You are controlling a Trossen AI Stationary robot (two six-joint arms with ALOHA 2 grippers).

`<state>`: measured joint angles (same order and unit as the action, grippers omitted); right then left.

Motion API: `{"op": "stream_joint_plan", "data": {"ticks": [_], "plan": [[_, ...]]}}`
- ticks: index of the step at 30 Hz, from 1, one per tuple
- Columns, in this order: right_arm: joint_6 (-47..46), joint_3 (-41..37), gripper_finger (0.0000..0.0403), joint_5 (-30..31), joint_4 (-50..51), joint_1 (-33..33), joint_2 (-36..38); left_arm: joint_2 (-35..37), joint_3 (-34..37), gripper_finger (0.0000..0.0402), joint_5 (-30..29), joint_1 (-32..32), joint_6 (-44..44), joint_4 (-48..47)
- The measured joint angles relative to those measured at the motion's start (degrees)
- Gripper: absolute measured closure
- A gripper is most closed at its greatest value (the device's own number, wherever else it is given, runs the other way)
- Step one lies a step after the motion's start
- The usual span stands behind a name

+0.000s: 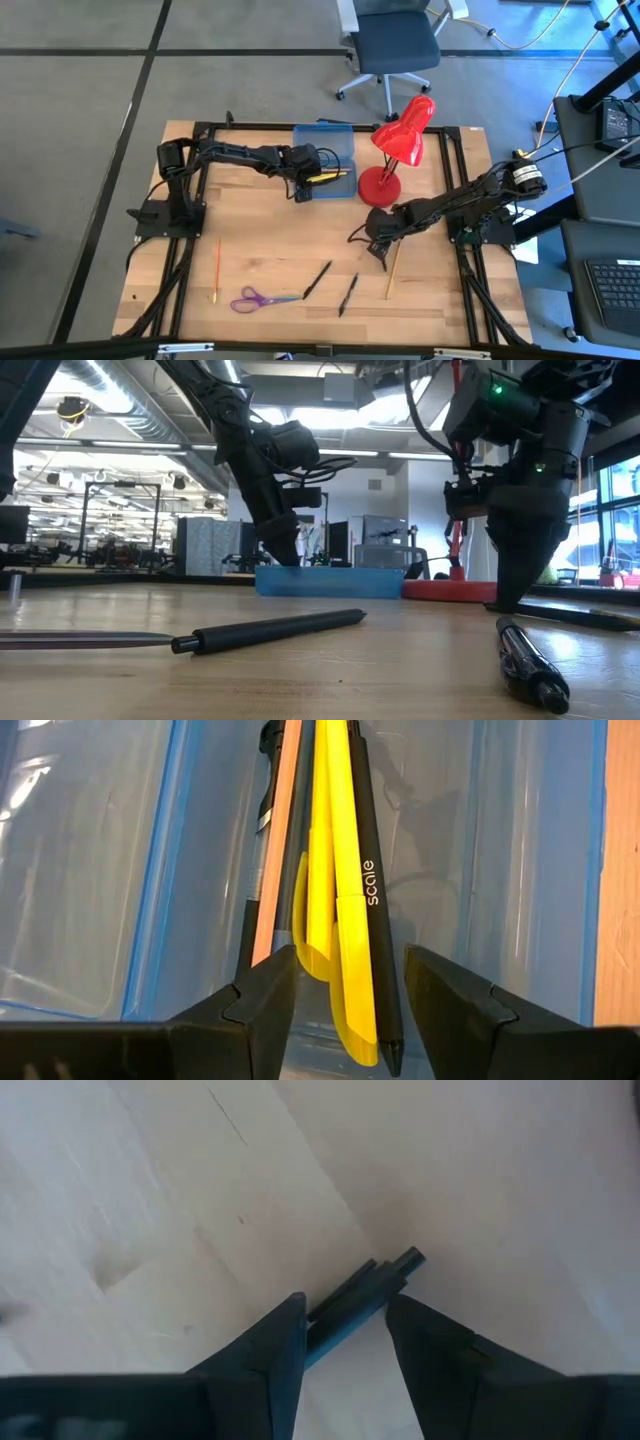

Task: Pick & place school supplies into a supply box
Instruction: Put the black pen into the blue supply box

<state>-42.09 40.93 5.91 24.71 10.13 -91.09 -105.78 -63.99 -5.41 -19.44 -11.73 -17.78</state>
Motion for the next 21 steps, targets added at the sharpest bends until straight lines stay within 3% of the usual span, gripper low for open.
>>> {"op": "stream_joint_plan", "data": {"ticks": [9, 16, 21], "plan": [[20.7, 1.9, 0.0249, 1.4, 0.6, 1.1, -0.3, 0.0, 0.0, 0.0226, 0.0, 0.0, 0.0, -0.1], [21.7, 1.9, 0.0254, 1.2, 0.6, 1.1, -0.3, 0.0, 0.0, 0.0222, 0.0, 0.0, 0.4, -0.4], [21.4, 1.9, 0.0297, 0.7, 0.6, 1.1, -0.3, 0.0, 0.0, 0.0223, 0.0, 0.0, 0.4, -0.4]]}}
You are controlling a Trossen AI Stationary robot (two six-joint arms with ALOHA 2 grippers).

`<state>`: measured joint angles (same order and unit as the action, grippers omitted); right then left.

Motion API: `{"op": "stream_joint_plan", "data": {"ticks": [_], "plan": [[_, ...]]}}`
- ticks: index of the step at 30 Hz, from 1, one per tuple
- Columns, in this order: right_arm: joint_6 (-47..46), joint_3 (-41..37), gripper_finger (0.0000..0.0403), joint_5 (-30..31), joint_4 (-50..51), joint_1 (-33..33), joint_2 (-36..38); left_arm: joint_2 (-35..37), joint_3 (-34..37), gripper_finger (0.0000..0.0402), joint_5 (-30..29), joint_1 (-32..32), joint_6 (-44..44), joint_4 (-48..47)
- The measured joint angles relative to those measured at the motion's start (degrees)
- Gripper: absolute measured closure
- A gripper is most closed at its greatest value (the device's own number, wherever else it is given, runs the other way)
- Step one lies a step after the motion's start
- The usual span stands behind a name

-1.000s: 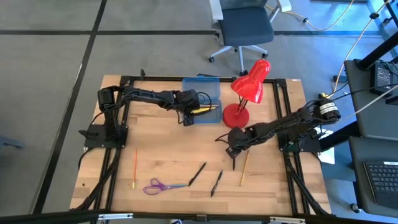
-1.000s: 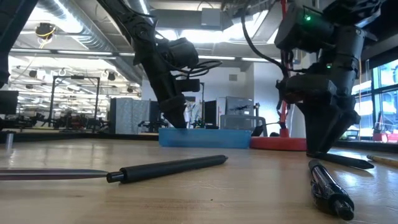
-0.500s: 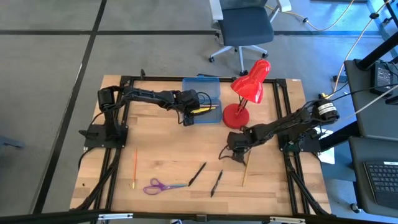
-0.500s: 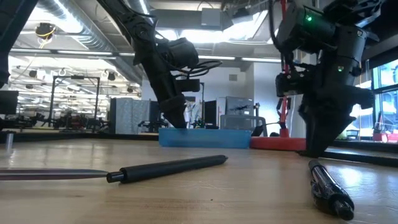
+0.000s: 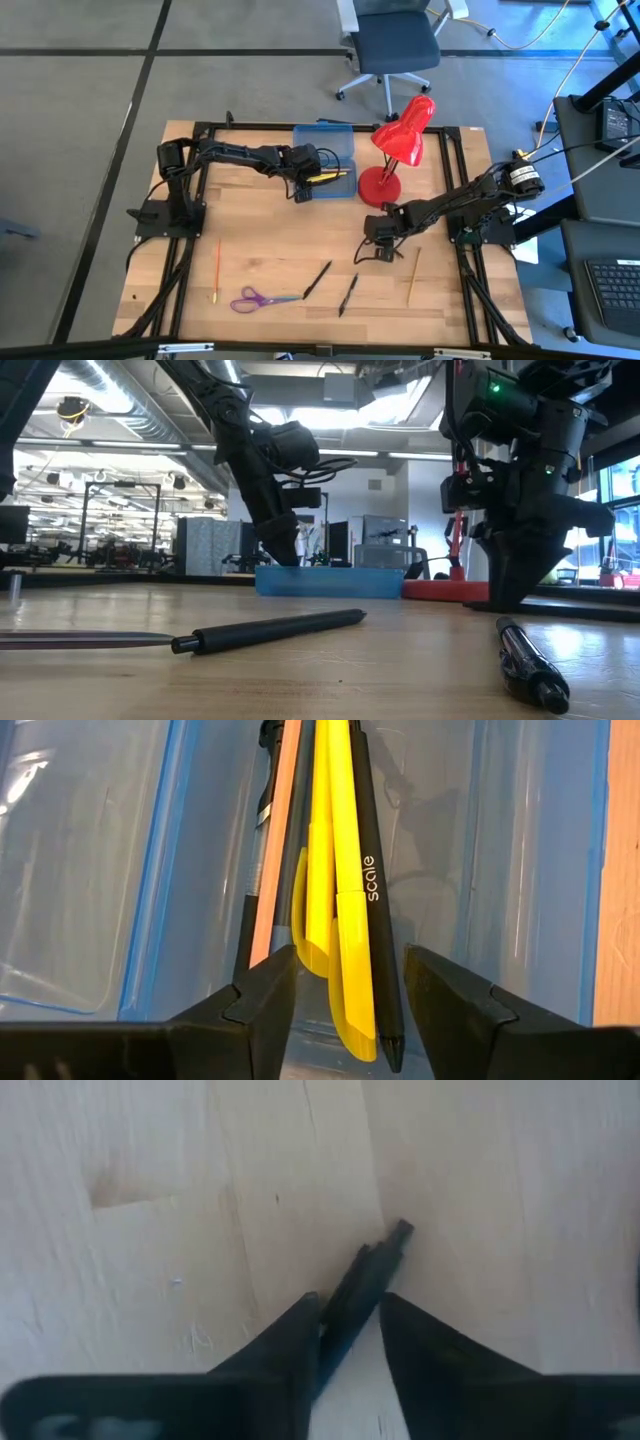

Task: Pick & place school supplies into a supply box
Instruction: Put the black pen into the blue supply box

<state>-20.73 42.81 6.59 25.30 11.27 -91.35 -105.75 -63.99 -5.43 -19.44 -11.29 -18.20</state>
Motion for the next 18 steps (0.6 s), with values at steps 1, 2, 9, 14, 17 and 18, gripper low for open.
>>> {"op": "stream_joint_plan", "data": {"ticks": [1, 2, 9, 14, 17, 18], "plan": [[0.0, 0.0, 0.0308, 0.0, 0.0, 0.0, 0.0, 0.0, 0.0, 0.0224, 0.0, 0.0, 0.0, 0.0], [0.0, 0.0, 0.0319, 0.0, 0.0, 0.0, 0.0, 0.0, 0.0, 0.0225, 0.0, 0.0, 0.0, 0.0], [0.4, 0.1, 0.0354, 0.2, 0.1, 0.0, 0.1, 0.0, 0.0, 0.0223, 0.0, 0.0, 0.0, 0.0], [0.3, 0.1, 0.0348, 0.1, 0.1, 0.0, 0.1, 0.0, 0.0, 0.0222, 0.0, 0.0, 0.0, 0.0], [0.5, 0.1, 0.035, 0.1, 0.1, 0.0, 0.1, 0.6, 0.0, 0.0223, -0.1, 0.0, 0.0, -0.7], [0.8, 0.1, 0.0351, 0.1, 0.1, 0.0, 0.1, 1.0, 0.0, 0.0223, -0.1, 0.0, 0.0, -0.9]]}}
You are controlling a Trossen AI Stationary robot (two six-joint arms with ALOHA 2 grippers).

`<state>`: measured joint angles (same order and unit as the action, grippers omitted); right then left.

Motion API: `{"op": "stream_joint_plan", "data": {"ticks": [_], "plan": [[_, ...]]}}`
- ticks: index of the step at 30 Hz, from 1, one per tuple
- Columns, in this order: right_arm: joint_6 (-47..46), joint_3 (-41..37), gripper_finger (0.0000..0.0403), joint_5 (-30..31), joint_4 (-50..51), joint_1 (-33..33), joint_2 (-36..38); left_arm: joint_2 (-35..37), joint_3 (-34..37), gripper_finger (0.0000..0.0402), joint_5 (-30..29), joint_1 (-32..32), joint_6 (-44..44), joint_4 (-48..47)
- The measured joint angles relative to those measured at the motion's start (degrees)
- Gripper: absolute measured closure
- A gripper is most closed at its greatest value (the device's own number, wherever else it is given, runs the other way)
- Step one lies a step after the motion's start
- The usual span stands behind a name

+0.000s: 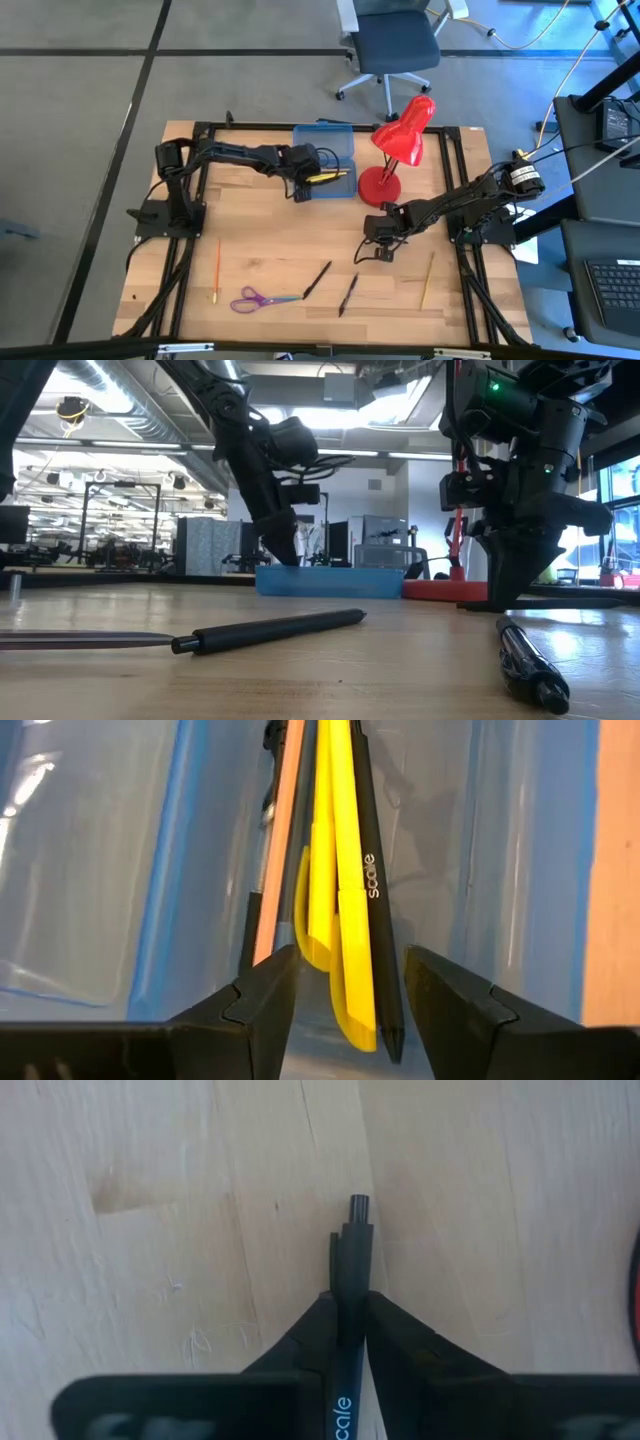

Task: Pick & place school supplies into a supply box
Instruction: Put the black pen into the blue supply box

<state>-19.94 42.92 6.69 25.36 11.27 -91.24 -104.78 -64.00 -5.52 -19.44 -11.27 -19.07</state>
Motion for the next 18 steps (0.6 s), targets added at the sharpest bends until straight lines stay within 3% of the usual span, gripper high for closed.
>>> {"op": "stream_joint_plan", "data": {"ticks": [10, 18], "plan": [[5.5, 2.3, 0.0352, -0.4, -2.1, -1.0, -0.2, 5.7, 0.0, 0.0224, 0.1, 0.1, 4.7, -5.9], [14.5, 7.1, 0.0352, 4.3, -4.1, -4.2, -0.2, 11.3, 0.0, 0.0228, 0.1, 0.3, 11.8, -19.1]]}}
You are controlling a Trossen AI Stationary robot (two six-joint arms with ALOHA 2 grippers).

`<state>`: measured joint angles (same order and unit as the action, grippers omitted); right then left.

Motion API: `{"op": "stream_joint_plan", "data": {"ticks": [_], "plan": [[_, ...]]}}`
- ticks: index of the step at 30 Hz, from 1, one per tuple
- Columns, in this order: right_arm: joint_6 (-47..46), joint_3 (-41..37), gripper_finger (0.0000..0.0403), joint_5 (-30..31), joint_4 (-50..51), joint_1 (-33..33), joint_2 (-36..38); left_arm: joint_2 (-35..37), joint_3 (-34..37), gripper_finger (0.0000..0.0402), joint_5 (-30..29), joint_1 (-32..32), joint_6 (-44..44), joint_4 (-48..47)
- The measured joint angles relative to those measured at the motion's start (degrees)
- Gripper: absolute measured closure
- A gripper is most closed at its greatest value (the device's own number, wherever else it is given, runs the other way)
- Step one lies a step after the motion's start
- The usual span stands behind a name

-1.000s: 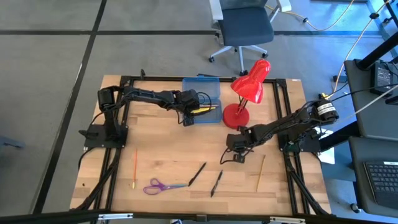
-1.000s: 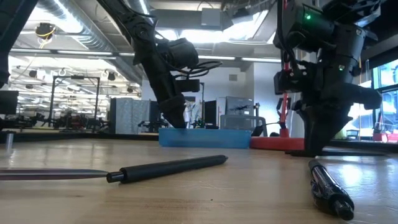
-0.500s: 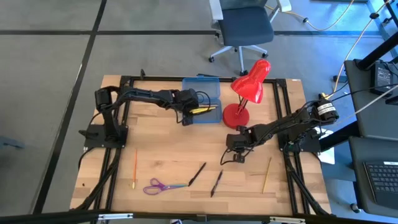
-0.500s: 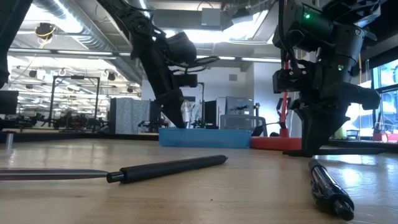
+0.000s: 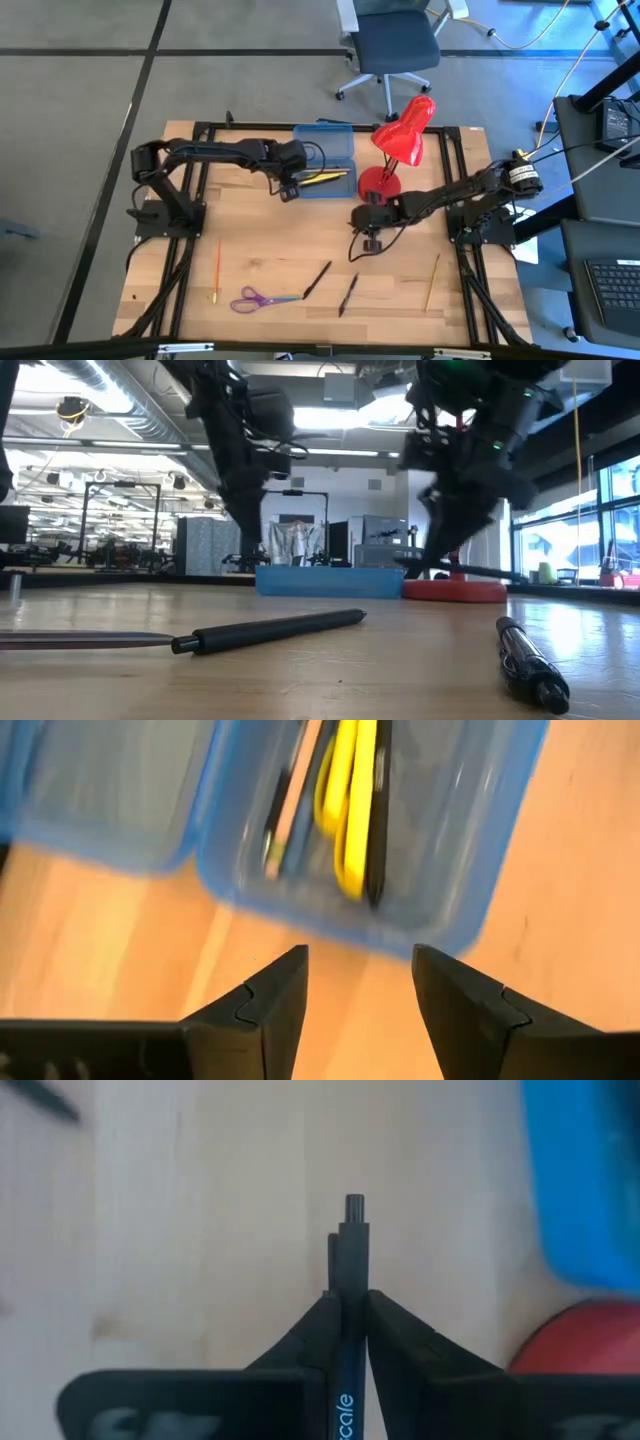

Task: Pick & place school supplies into a supply box
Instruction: Put the black pen into the blue supply box

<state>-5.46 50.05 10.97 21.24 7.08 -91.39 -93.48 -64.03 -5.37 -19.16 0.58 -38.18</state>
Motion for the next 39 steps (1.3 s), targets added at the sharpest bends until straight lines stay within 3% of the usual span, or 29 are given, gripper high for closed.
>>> {"op": "stream_joint_plan", "data": {"ticks": [10, 16, 22, 27, 33, 39], "plan": [[17.6, 1.4, 0.0352, 2.5, -18.6, -7.8, 0.1, 6.9, 0.0, 0.0224, -0.1, 4.0, 14.4, -15.9], [26.6, 1.4, 0.0351, 0.8, -28.0, -12.4, -0.2, 10.3, 0.0, 0.0228, -6.4, 10.9, 24.6, -20.4], [28.6, 1.5, 0.0351, -7.8, -34.1, -17.1, -4.7, 10.9, 0.0, 0.0223, -8.3, 19.8, 35.7, -22.1], [31.4, 1.4, 0.0351, -8.0, -38.5, -19.8, -10.3, 10.7, 0.0, 0.0222, -8.7, 25.6, 45.8, -22.9], [31.2, 1.4, 0.0351, -8.0, -40.4, -21.5, -13.8, 10.2, 0.0, 0.023, -8.7, 30.2, 66.1, -33.9], [31.2, 1.4, 0.0351, -8.0, -40.7, -21.6, -15.1, 9.4, 0.0, 0.0239, -8.5, 35.6, 82.6, -36.3]]}}
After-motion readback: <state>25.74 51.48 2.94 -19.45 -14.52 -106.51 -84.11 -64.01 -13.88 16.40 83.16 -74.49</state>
